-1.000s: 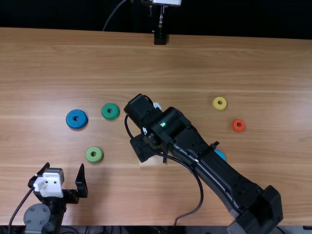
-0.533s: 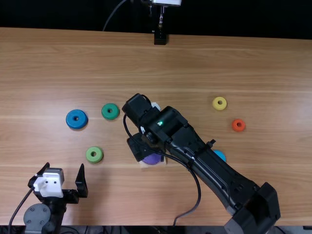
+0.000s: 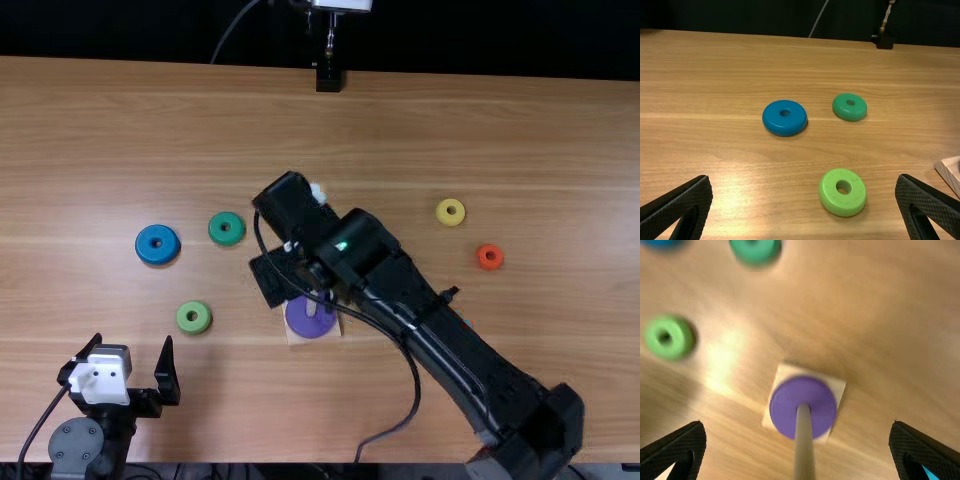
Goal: Build the Hanoi tower: stack the rings onto the peg from bottom to top in this color order: purple, dark blue, light blue, dark green, light green, yellow, orange.
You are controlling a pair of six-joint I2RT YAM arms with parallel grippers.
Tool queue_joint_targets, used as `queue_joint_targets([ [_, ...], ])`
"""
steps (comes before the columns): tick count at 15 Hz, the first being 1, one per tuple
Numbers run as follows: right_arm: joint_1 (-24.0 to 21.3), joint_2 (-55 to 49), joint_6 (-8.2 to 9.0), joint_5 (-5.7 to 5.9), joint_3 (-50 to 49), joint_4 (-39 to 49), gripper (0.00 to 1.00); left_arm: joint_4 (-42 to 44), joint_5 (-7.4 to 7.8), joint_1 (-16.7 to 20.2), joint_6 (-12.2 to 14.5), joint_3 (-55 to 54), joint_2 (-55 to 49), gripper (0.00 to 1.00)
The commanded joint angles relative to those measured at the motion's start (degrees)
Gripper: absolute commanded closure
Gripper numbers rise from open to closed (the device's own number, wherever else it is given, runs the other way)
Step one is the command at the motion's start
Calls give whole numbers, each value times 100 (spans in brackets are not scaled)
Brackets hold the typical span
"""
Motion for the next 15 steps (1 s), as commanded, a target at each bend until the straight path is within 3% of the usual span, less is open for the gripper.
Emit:
queue_joint_targets([
  [1, -346, -699, -47, 40, 411, 24, 0, -453, 74, 30, 80, -600, -67, 0],
  [3, -592, -1227, -99, 62, 332, 55, 0, -453, 74, 30, 80, -600, -67, 0],
  [4, -944, -1622, -110, 40, 147, 224, 0, -453, 74, 30, 80, -600, -67, 0],
  [6, -1507, -2528, -152, 30, -855, 899, 0, -453, 74, 30, 80, -600, -67, 0],
  [7, -1823, -3064, -310, 19, -1505, 1405, 0, -453, 74, 30, 80, -600, -67, 0],
  [10, -2640, -4479, -1059, 9, -3351, 3272, 0, -453, 74, 30, 91, -600, -67, 0],
  [12, -3247, -5217, -1175, -12, -4256, 4095, 0, -453, 74, 30, 91, -600, -67, 0],
  [13, -3537, -5630, -1175, -118, -4757, 4422, 0, -453, 74, 30, 80, -600, -67, 0],
  [14, -3809, -6078, -1165, -308, -5197, 4654, 0, -453, 74, 30, 91, -600, -67, 0],
  [15, -4011, -6527, -1175, -571, -5654, 4770, 0, -453, 74, 30, 80, -600, -67, 0],
])
